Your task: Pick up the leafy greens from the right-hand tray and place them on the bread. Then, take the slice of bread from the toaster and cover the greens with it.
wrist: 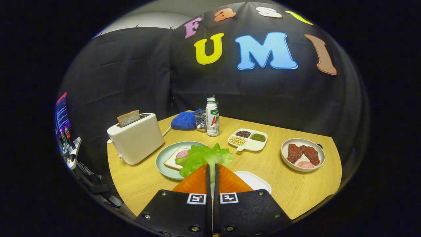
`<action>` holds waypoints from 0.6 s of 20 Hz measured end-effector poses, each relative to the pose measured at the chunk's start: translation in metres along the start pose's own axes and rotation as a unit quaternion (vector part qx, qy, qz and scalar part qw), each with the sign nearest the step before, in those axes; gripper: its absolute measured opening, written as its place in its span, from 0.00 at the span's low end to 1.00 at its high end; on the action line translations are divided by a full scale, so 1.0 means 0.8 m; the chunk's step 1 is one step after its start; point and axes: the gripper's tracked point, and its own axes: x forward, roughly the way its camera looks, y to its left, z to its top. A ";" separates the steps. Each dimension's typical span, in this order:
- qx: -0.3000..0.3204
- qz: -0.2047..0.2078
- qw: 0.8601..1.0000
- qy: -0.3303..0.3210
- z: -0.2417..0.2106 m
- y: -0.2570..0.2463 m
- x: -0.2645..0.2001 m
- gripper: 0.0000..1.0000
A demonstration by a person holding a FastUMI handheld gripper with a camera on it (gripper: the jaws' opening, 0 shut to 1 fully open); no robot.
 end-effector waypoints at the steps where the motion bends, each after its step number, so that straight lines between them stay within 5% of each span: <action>1: 0.000 0.006 1.000 -0.001 0.003 0.007 0.008 0.01; 12: 0.002 0.055 0.998 0.016 -0.007 0.067 0.112 0.01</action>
